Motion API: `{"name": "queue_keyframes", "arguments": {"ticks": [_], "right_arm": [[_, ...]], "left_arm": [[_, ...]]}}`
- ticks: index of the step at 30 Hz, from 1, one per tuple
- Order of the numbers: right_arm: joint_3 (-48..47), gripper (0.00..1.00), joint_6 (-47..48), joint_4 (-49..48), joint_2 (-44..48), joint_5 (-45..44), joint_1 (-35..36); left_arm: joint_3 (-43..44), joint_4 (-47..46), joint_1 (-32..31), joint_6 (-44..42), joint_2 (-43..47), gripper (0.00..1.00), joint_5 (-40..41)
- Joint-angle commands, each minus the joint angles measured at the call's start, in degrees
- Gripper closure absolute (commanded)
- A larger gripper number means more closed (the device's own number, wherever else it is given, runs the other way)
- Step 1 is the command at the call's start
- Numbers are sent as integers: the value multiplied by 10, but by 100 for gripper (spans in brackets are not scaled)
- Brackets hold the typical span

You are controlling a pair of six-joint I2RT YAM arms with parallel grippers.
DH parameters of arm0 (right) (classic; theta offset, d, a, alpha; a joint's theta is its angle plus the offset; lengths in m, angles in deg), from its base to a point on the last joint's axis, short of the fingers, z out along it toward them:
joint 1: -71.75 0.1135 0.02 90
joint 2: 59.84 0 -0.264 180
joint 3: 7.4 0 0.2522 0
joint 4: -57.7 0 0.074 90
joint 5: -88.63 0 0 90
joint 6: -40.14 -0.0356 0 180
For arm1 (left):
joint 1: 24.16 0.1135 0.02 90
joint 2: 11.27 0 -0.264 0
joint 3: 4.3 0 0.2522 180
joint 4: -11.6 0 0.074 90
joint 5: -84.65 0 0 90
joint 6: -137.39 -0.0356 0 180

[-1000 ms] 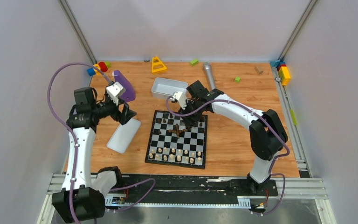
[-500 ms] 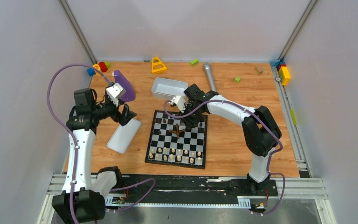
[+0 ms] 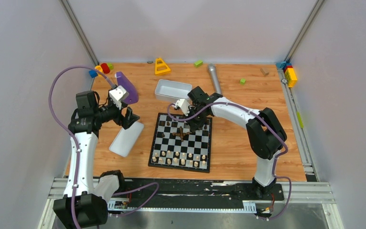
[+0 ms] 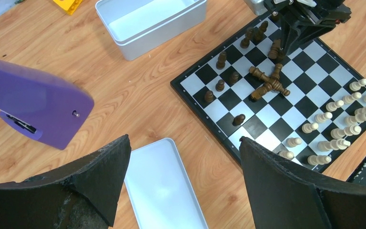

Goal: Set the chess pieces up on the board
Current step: Pick up the chess piece from the chessboard.

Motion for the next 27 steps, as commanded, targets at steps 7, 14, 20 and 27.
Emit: {"name": "queue_keyframes", "arguments": {"ticks": [7,14,20,27], "right_arm": [[21,100,16,34,54,29,4],[26,100,33,43,76,47,4],[11,100,40,59,90,47,4],[-4,100,38,73,105,30,1]], "left_arm": [[-11,-10,-2,-23,4,10,-9],[-16,-33,-59,-22,-18,13,13],[-9,-76,-132,-8,-50,15,30],[3,-113,-184,-3,-104,15,37]]}}
